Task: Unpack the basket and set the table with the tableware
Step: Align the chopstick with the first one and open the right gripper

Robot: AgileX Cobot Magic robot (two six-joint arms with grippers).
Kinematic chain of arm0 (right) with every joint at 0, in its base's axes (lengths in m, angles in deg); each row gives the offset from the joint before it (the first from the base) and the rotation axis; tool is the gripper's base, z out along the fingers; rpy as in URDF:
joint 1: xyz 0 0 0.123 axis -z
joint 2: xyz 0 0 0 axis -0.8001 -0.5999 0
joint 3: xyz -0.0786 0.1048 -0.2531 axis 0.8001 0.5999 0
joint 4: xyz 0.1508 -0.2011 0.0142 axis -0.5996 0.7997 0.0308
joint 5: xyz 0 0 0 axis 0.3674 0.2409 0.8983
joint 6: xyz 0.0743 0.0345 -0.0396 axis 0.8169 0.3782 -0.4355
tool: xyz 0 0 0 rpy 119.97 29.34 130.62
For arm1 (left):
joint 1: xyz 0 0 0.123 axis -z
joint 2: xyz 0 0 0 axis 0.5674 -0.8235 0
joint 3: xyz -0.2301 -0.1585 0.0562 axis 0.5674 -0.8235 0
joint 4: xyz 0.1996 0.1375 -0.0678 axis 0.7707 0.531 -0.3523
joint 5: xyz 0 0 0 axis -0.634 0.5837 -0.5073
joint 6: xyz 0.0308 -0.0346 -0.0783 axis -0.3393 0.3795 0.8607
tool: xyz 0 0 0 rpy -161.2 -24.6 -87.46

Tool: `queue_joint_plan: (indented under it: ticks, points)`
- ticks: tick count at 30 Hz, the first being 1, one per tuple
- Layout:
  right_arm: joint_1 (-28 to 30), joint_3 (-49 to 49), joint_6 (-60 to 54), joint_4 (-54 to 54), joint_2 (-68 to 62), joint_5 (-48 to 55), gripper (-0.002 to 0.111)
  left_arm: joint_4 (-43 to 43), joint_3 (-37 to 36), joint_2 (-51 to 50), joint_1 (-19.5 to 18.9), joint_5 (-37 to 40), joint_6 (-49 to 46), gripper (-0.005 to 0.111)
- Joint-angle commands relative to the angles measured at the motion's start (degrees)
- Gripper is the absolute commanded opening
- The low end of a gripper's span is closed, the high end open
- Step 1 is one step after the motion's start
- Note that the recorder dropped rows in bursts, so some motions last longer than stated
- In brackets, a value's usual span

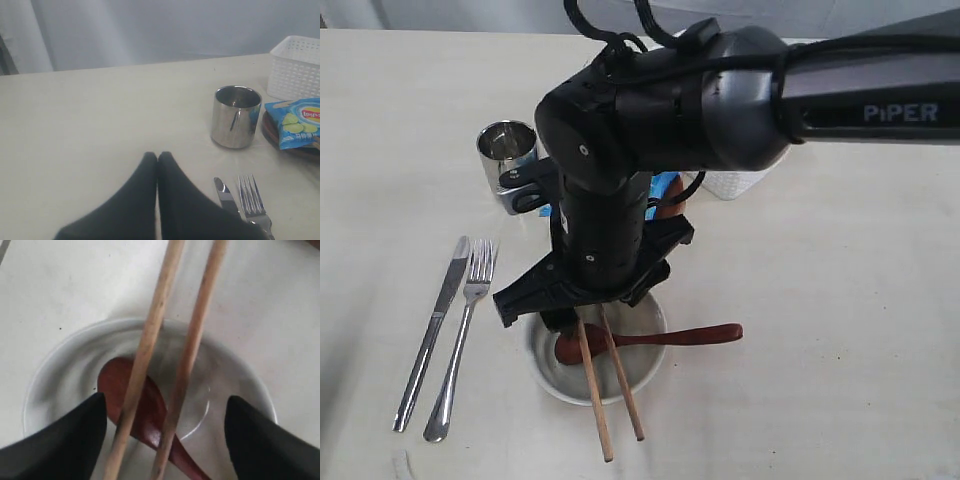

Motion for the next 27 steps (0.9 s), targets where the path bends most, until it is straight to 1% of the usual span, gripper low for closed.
queue_joint_plan:
  ticks: [1,6,10,27]
  points:
    - [-0.12,-0.39,0.50,0.35,-0.79,-1.05,0.059,-0.13,-0.14,0.13,0.33,-0.48,0.02,0.000]
    - [-0.12,-0.39,0.50,0.14,-1.16,-0.94,0.040,-0.13,-0.14,0.13,0.33,-0.48,0.02,0.000]
    - [-0.12,-0.39,0.50,0.14,-1.16,-0.94,0.032,-0.13,-0.14,0.13,0.33,-0.48,0.02,0.000]
    - [-0.12,-0.39,0.50,0.14,-1.16,-0.62,0.031,-0.13,-0.14,0.13,0.33,-0.48,0.02,0.000]
